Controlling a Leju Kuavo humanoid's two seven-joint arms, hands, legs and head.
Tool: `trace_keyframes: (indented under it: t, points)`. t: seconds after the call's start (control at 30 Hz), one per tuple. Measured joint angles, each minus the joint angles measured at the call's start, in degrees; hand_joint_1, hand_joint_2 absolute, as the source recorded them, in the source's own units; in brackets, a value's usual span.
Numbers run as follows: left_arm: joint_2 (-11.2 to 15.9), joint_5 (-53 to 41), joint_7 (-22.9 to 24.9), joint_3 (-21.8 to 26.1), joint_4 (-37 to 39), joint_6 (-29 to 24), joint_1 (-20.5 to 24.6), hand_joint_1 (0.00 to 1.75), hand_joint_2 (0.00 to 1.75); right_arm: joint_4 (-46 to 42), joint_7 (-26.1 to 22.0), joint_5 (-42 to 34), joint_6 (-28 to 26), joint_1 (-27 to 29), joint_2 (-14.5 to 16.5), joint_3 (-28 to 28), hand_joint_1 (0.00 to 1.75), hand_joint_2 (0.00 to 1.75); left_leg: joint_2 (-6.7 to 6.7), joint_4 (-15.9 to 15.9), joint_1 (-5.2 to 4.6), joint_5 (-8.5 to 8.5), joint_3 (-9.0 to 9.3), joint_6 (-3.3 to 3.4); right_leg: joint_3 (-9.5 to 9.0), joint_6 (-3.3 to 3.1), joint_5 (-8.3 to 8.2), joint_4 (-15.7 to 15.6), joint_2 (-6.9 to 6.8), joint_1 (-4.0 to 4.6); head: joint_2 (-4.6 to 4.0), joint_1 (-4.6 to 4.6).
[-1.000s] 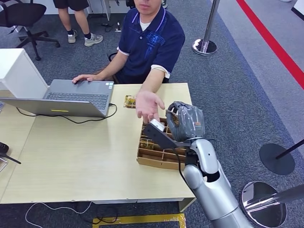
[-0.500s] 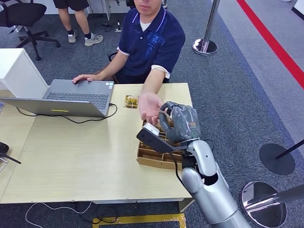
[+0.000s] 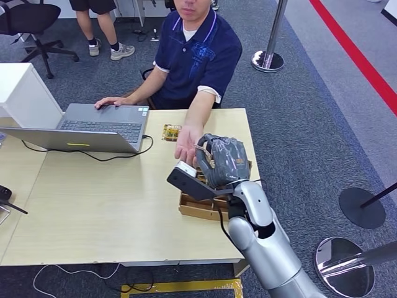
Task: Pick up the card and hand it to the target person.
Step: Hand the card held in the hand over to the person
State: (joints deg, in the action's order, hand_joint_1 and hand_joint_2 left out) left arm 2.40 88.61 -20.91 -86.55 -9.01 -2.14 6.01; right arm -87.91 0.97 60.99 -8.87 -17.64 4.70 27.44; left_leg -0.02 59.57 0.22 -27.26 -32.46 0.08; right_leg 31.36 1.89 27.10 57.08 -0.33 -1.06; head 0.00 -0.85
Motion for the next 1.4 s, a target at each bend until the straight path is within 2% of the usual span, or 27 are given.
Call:
trace_keyframes:
  t: [0.37,0.4,0.5,0.53,1.0,1.27,1.4]
  points:
    - [-0.02,0.00,-0.03,0.00,0.00,0.00,0.00,0.00,0.00,2.79,0.07,-0.49,0.09,-1.34,0.50,0.82,1.49,1.75,0.00,0.00,0.00,0.00,-0.03,0.00,0.04,0.00,0.00,0.00,0.00,0.00,0.00,0.00]
    - [-0.02,0.00,-0.03,0.00,0.00,0.00,0.00,0.00,0.00,2.96,0.06,-0.54,0.09,-1.41,0.50,0.83,1.19,1.75,0.00,0.00,0.00,0.00,-0.03,0.00,0.04,0.00,0.00,0.00,0.00,0.00,0.00,0.00]
    - [-0.02,0.00,-0.03,0.00,0.00,0.00,0.00,0.00,0.00,3.44,0.06,-0.71,0.09,-1.58,0.50,0.85,0.08,1.75,0.00,0.00,0.00,0.00,-0.03,0.00,0.04,0.00,0.00,0.00,0.00,0.00,0.00,0.00]
    - [-0.02,0.00,-0.03,0.00,0.00,0.00,0.00,0.00,0.00,3.60,0.05,-0.80,0.08,-1.62,0.50,0.85,0.00,1.75,0.00,0.00,0.00,0.00,-0.03,0.00,0.04,0.00,0.00,0.00,0.00,0.00,0.00,0.00]
    - [-0.02,0.00,0.18,0.00,0.00,-0.07,0.00,0.00,0.00,5.63,-0.05,-1.83,-0.60,-2.20,0.63,1.33,0.00,1.75,0.00,0.00,0.00,0.01,-0.05,0.00,0.06,0.00,0.00,0.00,0.00,0.00,0.00,0.00]
    - [-0.03,0.00,0.14,0.23,0.00,-0.28,-0.10,0.00,0.00,3.58,-0.05,-2.20,-5.47,-1.87,0.15,0.68,0.00,1.75,0.00,0.01,0.00,0.01,-0.05,0.00,0.12,0.00,0.00,0.00,0.01,0.00,0.00,0.01]
    - [-0.06,0.00,0.08,1.09,0.00,-0.62,-0.30,0.00,0.00,-0.90,-0.75,-2.18,-10.24,-0.51,-0.64,-2.47,1.58,1.75,0.00,0.02,0.00,0.01,-0.07,0.00,0.14,0.00,0.00,-0.01,0.01,0.00,0.00,0.00]
